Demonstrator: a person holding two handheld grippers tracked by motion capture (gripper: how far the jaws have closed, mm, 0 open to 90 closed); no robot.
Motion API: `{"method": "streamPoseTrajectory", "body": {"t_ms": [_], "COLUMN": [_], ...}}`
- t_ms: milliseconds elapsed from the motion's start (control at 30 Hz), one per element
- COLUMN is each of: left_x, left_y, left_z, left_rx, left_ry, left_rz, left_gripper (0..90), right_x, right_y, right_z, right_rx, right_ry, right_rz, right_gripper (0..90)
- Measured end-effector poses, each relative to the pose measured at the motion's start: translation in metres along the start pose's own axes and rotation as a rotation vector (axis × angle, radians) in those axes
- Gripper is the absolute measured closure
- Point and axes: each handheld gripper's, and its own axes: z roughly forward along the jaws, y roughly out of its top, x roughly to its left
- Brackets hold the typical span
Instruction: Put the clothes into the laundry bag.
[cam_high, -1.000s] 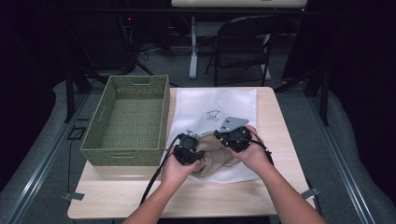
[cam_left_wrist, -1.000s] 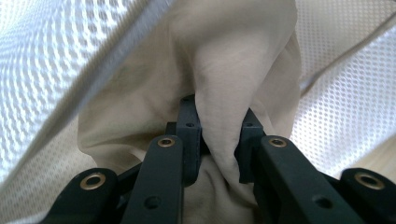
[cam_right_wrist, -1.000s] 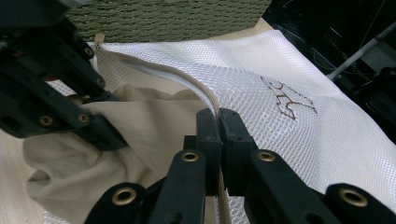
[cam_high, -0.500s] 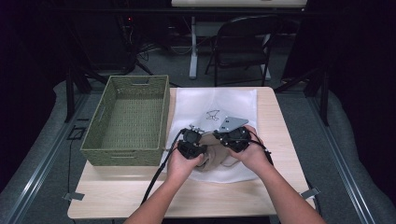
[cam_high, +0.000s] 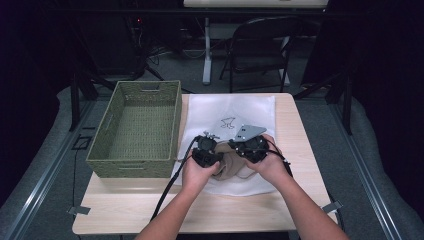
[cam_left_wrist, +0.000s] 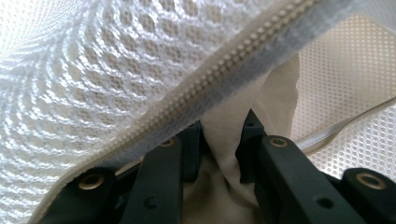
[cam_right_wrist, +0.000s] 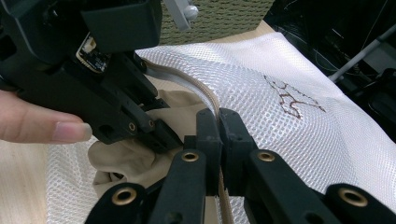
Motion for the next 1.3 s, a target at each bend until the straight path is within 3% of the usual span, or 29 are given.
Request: {"method": "streamPoseTrajectory", "body": {"t_ms": [200, 400, 567, 933, 1167, 1233, 1300], "left_x": [0.001, 0.0, -0.001, -0.005, -0.003, -0.002, -0.002], "left_y": [-0.001, -0.005, -0.009, -0.025, -0.035, -0.037, -0.038], "left_z": [-0.005, -0.018, -0.029, -0.04, -0.033, -0.03, -0.028], "left_rx": [-0.008, -0.03, -0.034, -0.013, -0.003, 0.006, 0.009], "left_ry": [-0.034, -0.102, -0.118, -0.088, -0.077, -0.067, -0.047], "left_rz": [-0.012, -0.021, 0.004, 0.068, 0.056, 0.06, 0.069], "left_gripper": [68.9, 55.1, 49.6, 45.0, 44.4, 46.7, 55.0], "right_x": [-0.001, -0.002, -0.001, 0.0, 0.0, 0.0, 0.0], "right_y": [0.0, -0.001, -0.001, -0.004, -0.004, -0.005, -0.005], "right_z": [0.0, 0.001, 0.001, 0.002, 0.001, 0.002, 0.002], "right_rx": [0.002, 0.003, -0.001, -0.003, -0.001, -0.001, 0.0], "right_ry": [-0.002, 0.0, -0.001, 0.001, 0.0, 0.002, 0.002], "right_rz": [0.001, 0.004, 0.005, 0.011, 0.012, 0.011, 0.013], "right_gripper": [87.5, 87.4, 87.4, 87.3, 87.3, 87.3, 87.3]}}
